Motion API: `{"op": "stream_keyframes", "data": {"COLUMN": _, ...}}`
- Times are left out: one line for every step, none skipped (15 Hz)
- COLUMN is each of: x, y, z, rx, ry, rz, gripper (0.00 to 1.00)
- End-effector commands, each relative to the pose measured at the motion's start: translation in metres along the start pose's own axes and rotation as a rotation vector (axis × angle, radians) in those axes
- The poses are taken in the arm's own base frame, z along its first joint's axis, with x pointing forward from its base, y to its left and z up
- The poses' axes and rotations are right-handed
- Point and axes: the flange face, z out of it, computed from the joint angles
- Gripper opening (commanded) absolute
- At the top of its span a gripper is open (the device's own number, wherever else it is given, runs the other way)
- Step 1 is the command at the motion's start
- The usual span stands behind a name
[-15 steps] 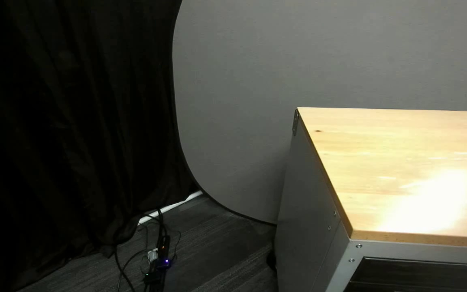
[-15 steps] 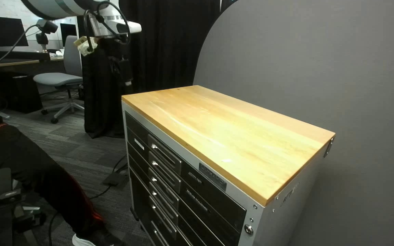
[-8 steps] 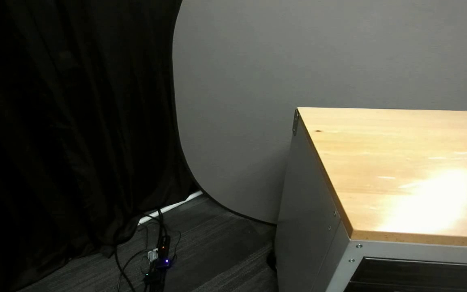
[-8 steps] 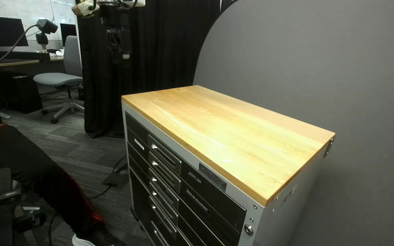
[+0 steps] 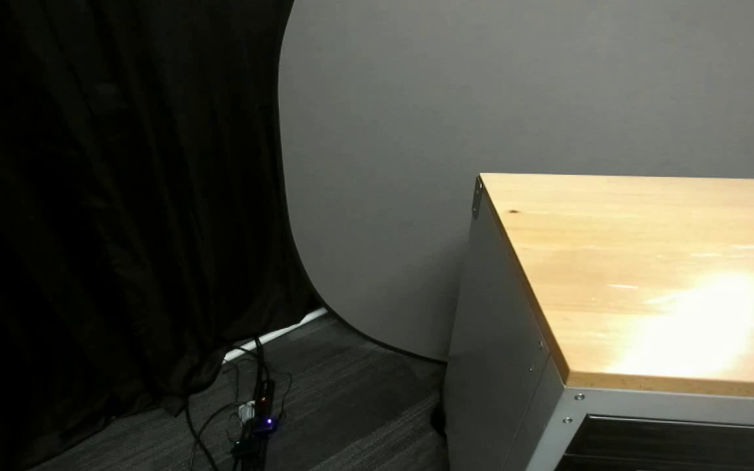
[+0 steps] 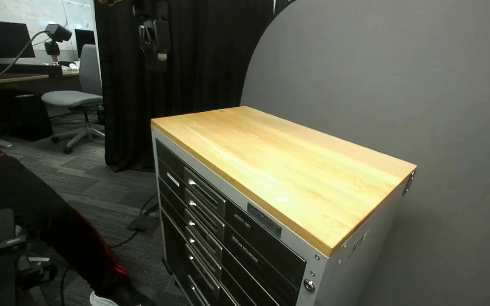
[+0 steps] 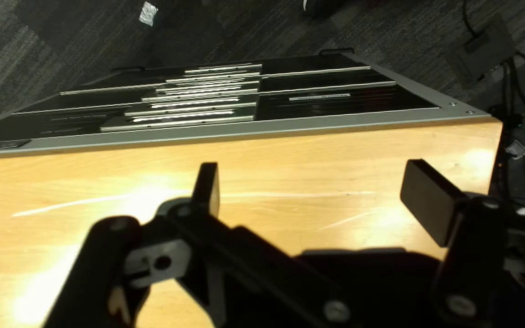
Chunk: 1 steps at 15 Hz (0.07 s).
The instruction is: Put the screwdriver in the drawer and then close the drawer
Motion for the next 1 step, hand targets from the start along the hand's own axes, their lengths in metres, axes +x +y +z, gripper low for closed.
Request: {"op": "stream_keyframes", "data": {"x": 0.0002, "y": -0.0003, "z": -0.0007, "rx": -0.001, "ry": -0.002, "rz": 0.0, "gripper": 1.0}}
